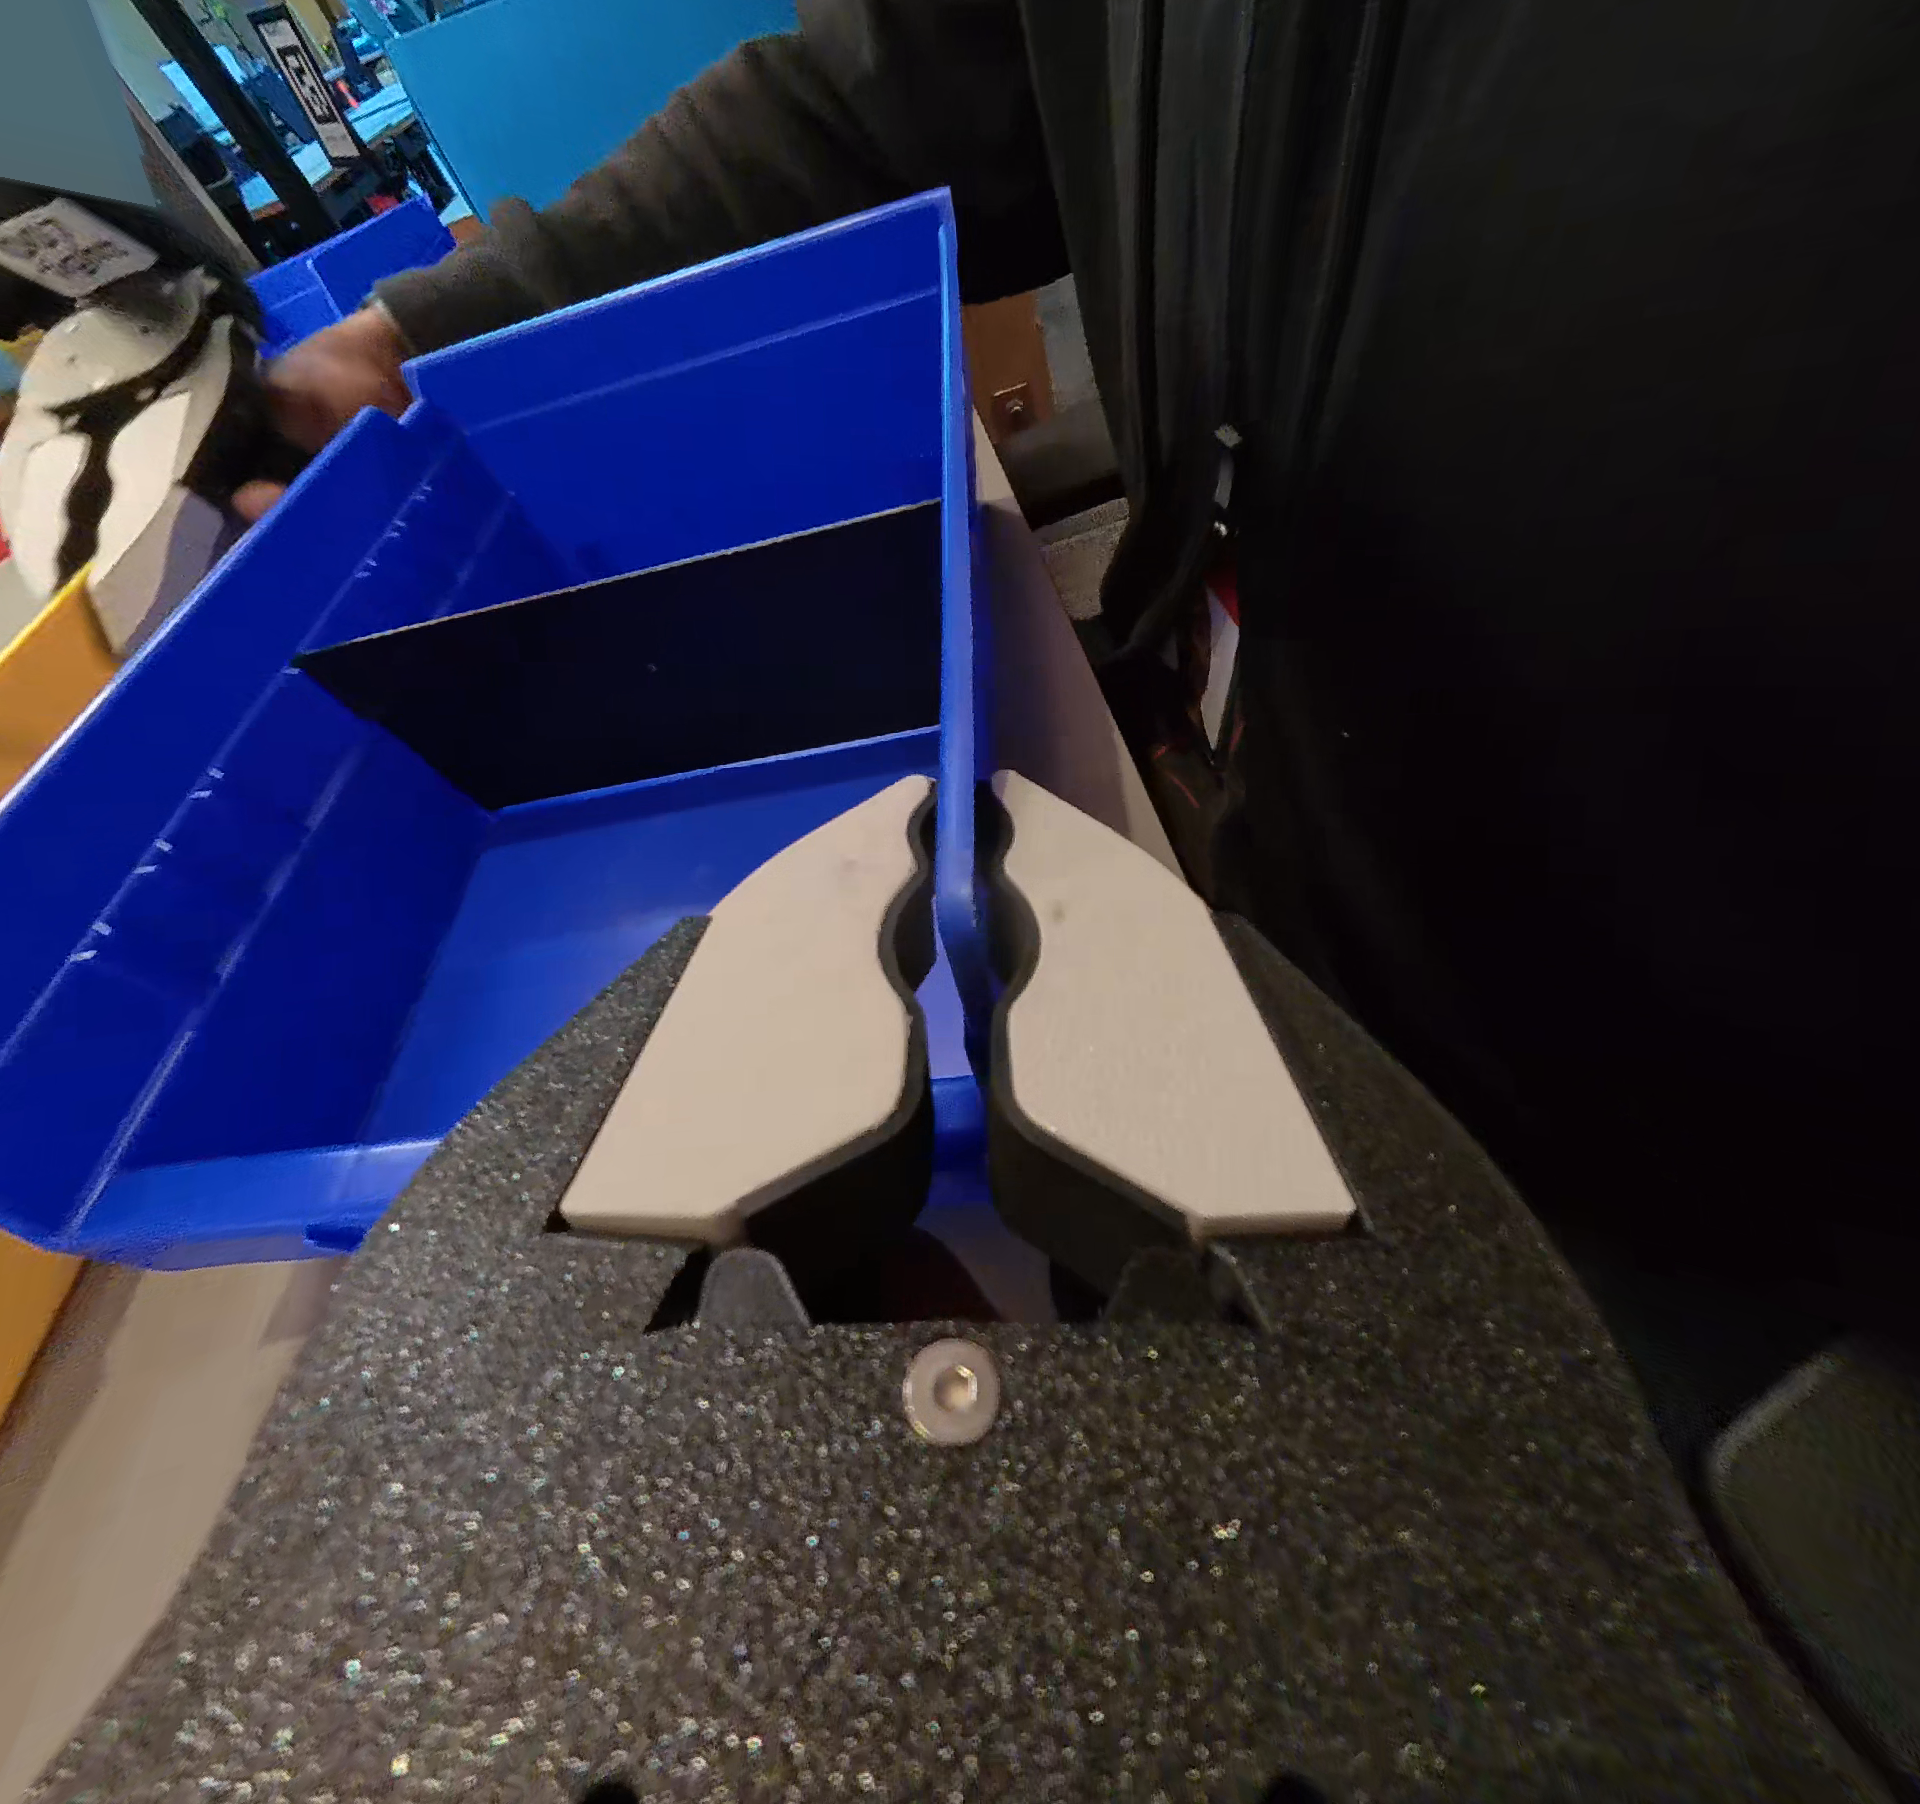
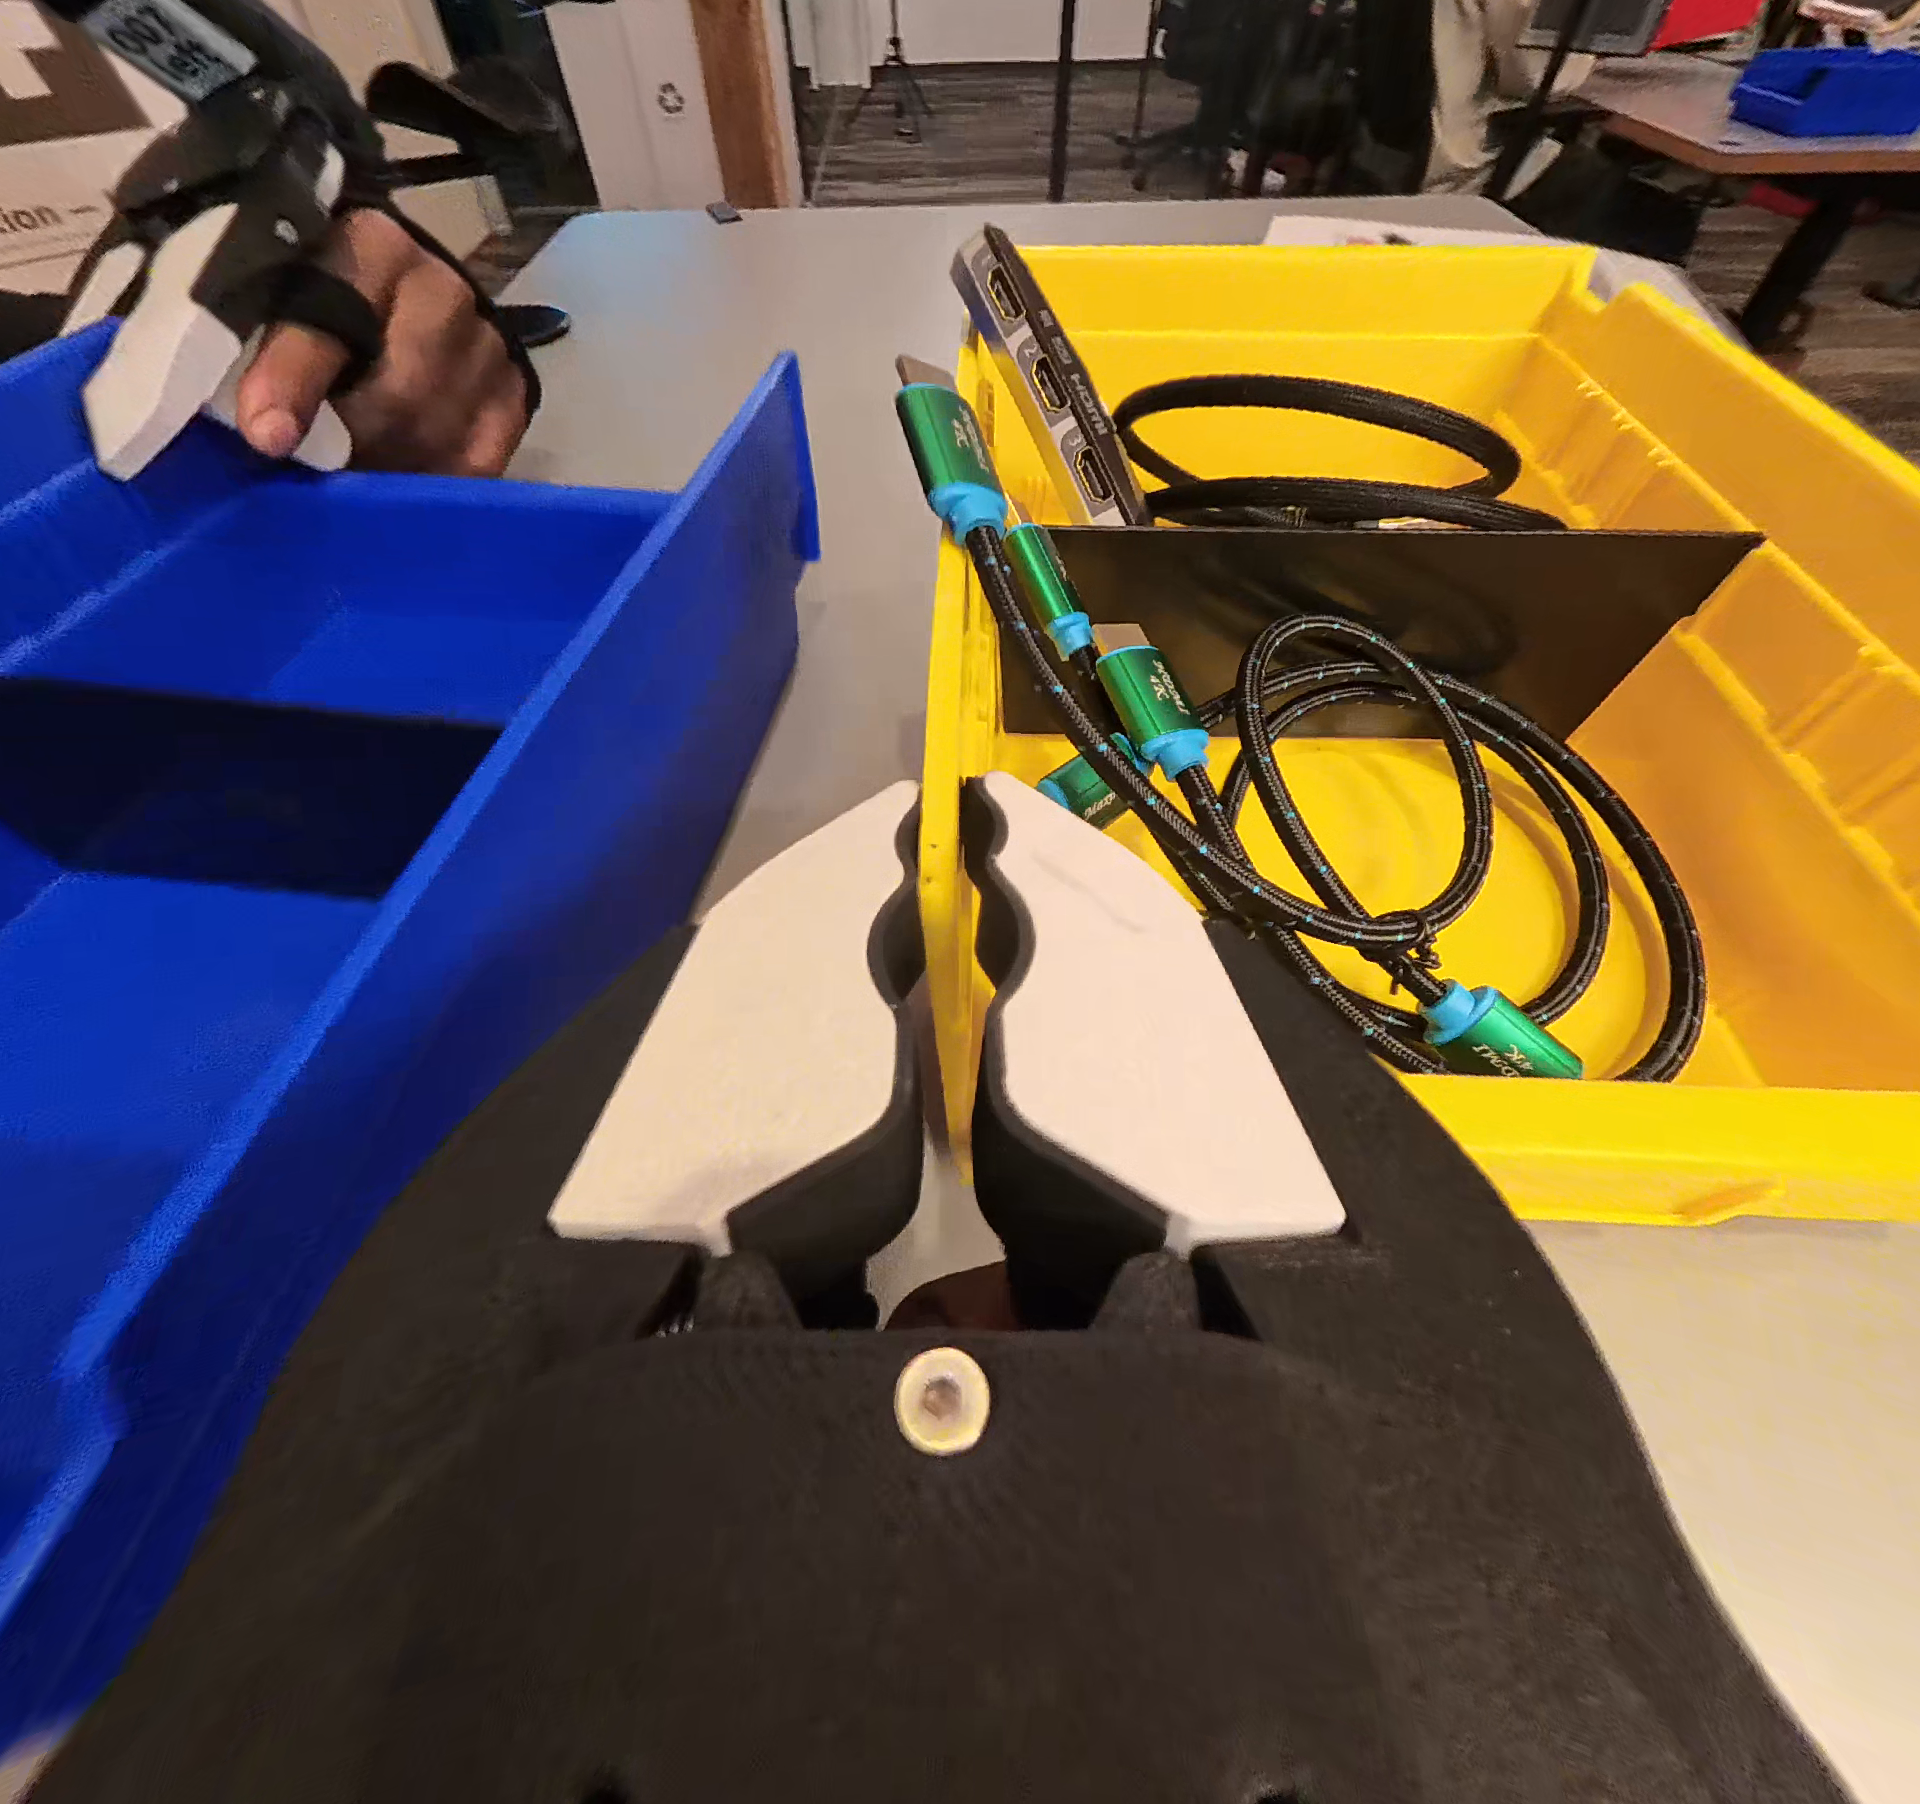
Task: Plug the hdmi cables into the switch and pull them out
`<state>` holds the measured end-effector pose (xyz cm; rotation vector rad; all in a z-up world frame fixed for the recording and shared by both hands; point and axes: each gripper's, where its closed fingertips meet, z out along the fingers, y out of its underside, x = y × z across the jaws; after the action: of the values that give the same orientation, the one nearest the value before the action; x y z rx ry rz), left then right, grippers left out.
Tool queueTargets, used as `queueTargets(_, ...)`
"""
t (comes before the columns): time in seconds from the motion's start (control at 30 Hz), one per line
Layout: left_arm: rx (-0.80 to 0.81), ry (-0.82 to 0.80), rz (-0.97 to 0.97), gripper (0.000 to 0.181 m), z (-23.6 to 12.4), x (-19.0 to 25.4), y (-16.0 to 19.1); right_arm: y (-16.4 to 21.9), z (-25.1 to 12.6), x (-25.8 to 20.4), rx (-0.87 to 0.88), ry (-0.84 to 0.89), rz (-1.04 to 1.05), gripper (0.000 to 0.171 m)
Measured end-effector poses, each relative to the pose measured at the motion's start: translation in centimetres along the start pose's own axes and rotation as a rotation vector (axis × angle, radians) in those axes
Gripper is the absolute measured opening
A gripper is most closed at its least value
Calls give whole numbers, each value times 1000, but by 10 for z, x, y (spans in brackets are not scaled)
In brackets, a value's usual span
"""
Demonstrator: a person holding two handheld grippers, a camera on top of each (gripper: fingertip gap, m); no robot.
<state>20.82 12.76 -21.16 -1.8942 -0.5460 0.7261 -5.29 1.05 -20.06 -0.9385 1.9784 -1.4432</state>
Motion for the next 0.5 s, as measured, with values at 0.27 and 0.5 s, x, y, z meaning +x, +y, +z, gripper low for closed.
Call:
queueTargets(0.27, 52, 7, -77, 13, 11, 2, -13, -31, 12, -9, -20, -41, -37, 25)
queueTargets(0.5, 219, -355, -157, 27, -69, -79, -53, -70, -60, -14, -39, 169, 105, 39)
